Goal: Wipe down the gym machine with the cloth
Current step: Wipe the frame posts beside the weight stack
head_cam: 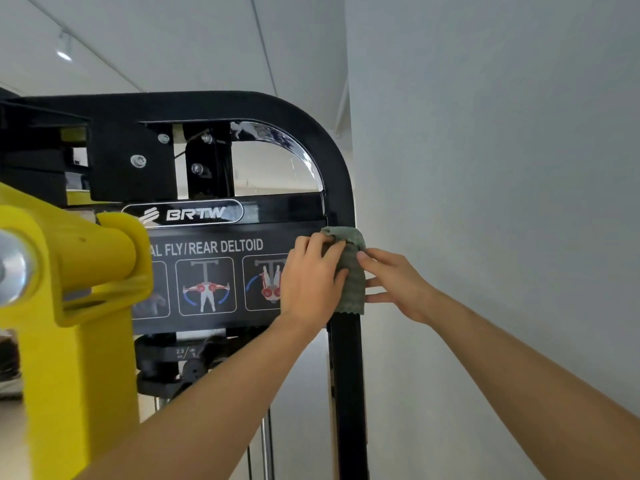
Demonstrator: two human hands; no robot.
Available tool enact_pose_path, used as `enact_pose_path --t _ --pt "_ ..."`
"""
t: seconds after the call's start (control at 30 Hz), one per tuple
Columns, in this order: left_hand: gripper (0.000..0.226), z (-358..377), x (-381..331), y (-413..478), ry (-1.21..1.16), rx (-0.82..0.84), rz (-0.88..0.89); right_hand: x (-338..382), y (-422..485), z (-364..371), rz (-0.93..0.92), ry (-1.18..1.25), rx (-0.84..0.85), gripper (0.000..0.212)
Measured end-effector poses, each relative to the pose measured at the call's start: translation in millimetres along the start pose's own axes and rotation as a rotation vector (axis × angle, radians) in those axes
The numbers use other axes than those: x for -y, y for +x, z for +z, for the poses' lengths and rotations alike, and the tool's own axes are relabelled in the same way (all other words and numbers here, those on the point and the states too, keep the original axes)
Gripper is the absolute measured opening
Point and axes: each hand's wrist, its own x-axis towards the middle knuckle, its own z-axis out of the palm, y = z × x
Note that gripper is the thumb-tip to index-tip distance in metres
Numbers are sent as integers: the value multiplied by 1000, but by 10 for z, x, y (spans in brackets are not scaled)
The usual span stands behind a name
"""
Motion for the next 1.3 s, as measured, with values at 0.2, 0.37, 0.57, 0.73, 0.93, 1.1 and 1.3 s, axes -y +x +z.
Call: enact_pose_path --t 0.2,0.37,0.57,0.73,0.93,1.1,1.3 --pt "59 27 -85 -463 -79 101 -120 -273 -140 78 74 -1 -27 26" --pt "63 26 -159 -903 -310 202 -299 -520 -283 146 126 58 -40 27" --pt "62 98 -265 -1370 -611 217 -508 -848 -469 232 149 54 -86 25" --pt "52 164 -330 -1552 -786 199 -721 -1086 -578 294 146 -6 -150 27" --pt "42 182 -364 -1645 -870 209 -830 -1276 -763 307 183 33 -92 31" --pt "43 243 -385 -1789 -883 233 -861 -1423 -900 329 205 115 -65 37" --pt "40 342 -420 -2036 -932 246 -931 -1682 -1073 418 209 104 -109 43"
